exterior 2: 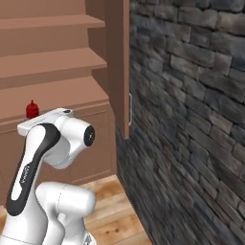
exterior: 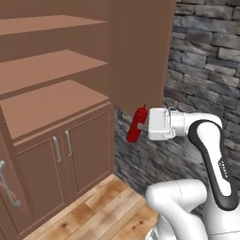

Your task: There are various items on the counter. Only move the condiments/shakers into the cabinet.

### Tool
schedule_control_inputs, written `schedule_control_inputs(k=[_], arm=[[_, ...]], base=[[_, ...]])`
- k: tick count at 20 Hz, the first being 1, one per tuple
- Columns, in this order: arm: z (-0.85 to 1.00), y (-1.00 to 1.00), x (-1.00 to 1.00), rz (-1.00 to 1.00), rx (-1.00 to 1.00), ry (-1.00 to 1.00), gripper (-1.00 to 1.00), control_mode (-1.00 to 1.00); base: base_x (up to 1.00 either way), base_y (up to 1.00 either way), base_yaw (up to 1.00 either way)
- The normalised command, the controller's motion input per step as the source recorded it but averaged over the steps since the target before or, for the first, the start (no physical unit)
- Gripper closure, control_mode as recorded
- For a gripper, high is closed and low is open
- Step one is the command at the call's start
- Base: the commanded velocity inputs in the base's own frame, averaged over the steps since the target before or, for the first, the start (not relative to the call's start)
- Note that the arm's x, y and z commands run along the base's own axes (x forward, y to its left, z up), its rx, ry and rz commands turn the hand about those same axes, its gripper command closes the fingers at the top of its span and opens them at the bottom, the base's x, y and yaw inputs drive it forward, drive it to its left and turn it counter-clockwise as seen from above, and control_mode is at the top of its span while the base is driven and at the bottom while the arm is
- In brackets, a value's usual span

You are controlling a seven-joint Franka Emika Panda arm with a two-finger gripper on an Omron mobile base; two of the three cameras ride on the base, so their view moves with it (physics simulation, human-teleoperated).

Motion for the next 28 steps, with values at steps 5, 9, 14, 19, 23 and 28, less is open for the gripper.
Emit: schedule_control_inputs(k=[5,9,14,19,23,28], arm=[[0.0,0.0,0.0,0.0,0.0,0.0,1.0,1.0],[0.0,0.0,0.0,0.0,0.0,0.0,1.0,1.0],[0.0,0.0,0.0,0.0,0.0,0.0,1.0,1.0],[0.0,0.0,0.0,0.0,0.0,0.0,1.0,1.0],[0.0,0.0,0.0,0.0,0.0,0.0,1.0,1.0],[0.0,0.0,0.0,0.0,0.0,0.0,1.0,1.0]], base=[[0.03,-0.02,0.09],[0.62,-0.11,0.0],[0.79,0.04,0.05],[0.66,0.26,0.14],[0.45,0.14,0.21],[0.43,0.03,0.22]])
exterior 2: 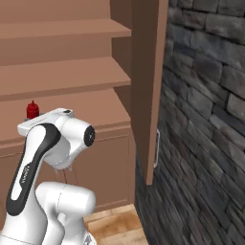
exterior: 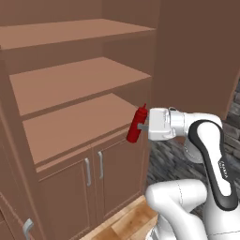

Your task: There are various items on the counter. Only move the condiments/shakers into the cabinet.

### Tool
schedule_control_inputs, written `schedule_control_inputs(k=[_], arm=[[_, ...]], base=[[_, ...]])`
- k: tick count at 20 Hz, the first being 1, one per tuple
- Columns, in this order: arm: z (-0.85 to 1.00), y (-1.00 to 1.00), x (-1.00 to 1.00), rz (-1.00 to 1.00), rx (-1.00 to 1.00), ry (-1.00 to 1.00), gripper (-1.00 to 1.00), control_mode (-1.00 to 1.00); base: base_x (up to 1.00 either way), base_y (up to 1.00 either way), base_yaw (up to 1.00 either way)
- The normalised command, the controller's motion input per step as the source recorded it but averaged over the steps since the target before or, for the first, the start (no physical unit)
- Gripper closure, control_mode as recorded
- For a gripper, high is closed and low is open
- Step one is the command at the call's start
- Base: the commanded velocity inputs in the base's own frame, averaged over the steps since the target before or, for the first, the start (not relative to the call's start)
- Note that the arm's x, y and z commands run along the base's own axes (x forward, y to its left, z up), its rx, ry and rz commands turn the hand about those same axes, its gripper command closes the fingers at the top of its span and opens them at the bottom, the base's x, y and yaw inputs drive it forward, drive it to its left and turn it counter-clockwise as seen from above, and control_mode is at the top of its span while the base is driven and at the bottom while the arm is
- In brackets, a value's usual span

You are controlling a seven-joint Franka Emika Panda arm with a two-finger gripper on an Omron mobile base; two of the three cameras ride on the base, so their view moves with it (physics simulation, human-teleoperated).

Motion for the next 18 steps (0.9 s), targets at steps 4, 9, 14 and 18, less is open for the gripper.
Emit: schedule_control_inputs(k=[4,9,14,18], arm=[[0.0,0.0,0.0,0.0,0.0,0.0,1.0,1.0],[0.0,0.0,0.0,0.0,0.0,0.0,1.0,1.0],[0.0,0.0,0.0,0.0,0.0,0.0,1.0,1.0],[0.0,0.0,0.0,0.0,0.0,0.0,1.0,1.0]], base=[[0.5,-0.01,0.24],[0.6,-0.01,0.32],[0.72,-0.26,0.28],[0.74,-0.53,0.37]])
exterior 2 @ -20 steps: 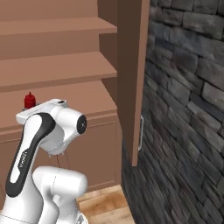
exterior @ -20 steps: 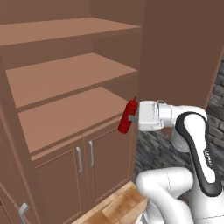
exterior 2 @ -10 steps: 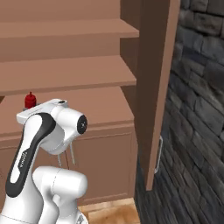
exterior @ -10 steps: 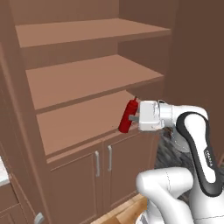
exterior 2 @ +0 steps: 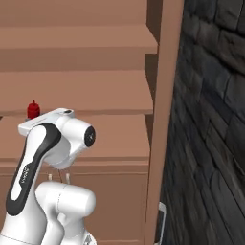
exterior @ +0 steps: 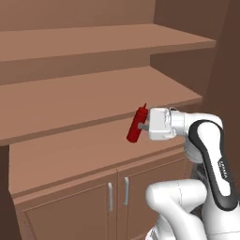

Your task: There are various items on the counter. Only move the condiments/shakers into the cabinet.

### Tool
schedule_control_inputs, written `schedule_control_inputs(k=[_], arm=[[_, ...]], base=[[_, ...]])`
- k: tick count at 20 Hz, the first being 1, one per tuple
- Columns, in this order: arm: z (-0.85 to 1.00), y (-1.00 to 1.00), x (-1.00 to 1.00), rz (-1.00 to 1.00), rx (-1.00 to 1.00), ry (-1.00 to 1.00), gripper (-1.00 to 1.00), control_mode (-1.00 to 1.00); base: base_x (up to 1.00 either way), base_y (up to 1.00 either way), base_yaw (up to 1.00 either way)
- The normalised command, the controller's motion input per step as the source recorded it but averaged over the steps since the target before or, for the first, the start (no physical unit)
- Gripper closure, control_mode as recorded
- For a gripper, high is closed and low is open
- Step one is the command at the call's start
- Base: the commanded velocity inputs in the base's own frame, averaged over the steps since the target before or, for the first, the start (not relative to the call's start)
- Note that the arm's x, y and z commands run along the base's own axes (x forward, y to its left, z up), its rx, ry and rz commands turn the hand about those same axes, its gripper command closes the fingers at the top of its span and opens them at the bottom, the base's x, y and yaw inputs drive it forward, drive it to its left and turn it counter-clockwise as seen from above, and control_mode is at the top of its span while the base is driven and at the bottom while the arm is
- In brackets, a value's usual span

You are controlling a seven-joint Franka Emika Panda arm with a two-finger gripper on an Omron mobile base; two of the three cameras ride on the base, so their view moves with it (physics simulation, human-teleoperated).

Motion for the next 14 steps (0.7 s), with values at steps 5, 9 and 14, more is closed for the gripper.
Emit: schedule_control_inputs(k=[5,9,14], arm=[[0.0,0.0,0.0,0.0,0.0,0.0,1.0,1.0],[0.66,0.0,-0.2,-0.03,0.0,-0.06,1.0,-1.0],[0.78,0.0,-0.24,-0.16,-0.02,-0.13,1.0,-1.0]], base=[[0.42,-0.06,0.01],[0.0,0.0,0.0],[0.0,0.0,0.0]])
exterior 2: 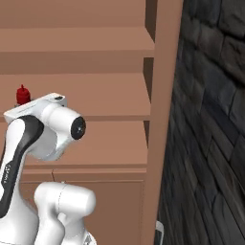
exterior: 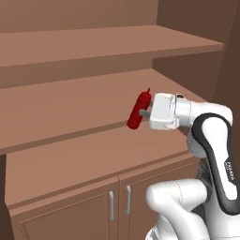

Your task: There are various items on the counter. Only move the condiments/shakers into the cabinet.

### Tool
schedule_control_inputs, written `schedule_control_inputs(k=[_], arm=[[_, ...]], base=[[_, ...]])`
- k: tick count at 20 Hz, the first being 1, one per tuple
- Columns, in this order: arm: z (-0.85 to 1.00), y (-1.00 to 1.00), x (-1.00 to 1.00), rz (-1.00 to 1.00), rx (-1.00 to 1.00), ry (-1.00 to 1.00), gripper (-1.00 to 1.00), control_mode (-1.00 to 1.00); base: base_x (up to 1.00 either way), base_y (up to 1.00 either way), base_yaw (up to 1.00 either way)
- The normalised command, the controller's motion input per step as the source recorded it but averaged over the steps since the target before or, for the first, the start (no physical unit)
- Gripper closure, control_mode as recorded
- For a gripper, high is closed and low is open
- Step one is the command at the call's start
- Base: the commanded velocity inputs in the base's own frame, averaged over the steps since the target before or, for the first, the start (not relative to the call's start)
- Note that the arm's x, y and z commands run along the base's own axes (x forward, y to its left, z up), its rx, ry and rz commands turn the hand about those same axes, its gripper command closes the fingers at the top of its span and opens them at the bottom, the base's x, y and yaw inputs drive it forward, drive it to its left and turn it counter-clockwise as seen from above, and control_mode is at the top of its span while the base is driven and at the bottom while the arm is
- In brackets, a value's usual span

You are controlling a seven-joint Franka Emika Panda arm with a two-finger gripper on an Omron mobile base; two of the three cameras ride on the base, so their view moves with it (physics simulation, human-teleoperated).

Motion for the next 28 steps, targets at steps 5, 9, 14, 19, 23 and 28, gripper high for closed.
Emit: schedule_control_inputs(k=[5,9,14,19,23,28], arm=[[0.28,0.06,0.08,-0.32,-0.1,-0.1,1.0,-1.0],[0.0,0.16,0.55,-0.22,-0.1,0.01,1.0,-1.0],[0.0,0.01,0.73,-0.12,-0.02,0.16,1.0,-1.0],[-0.06,0.0,0.68,-0.12,-0.01,0.24,1.0,-1.0],[-0.22,0.0,0.51,-0.09,0.0,0.19,1.0,-1.0],[-0.39,0.0,0.33,-0.07,-0.01,0.12,1.0,-1.0]], base=[[0.0,0.0,0.0],[0.0,0.0,0.0],[0.0,0.0,0.0],[0.0,0.0,0.0],[0.0,0.0,0.0],[0.0,0.0,0.0]])
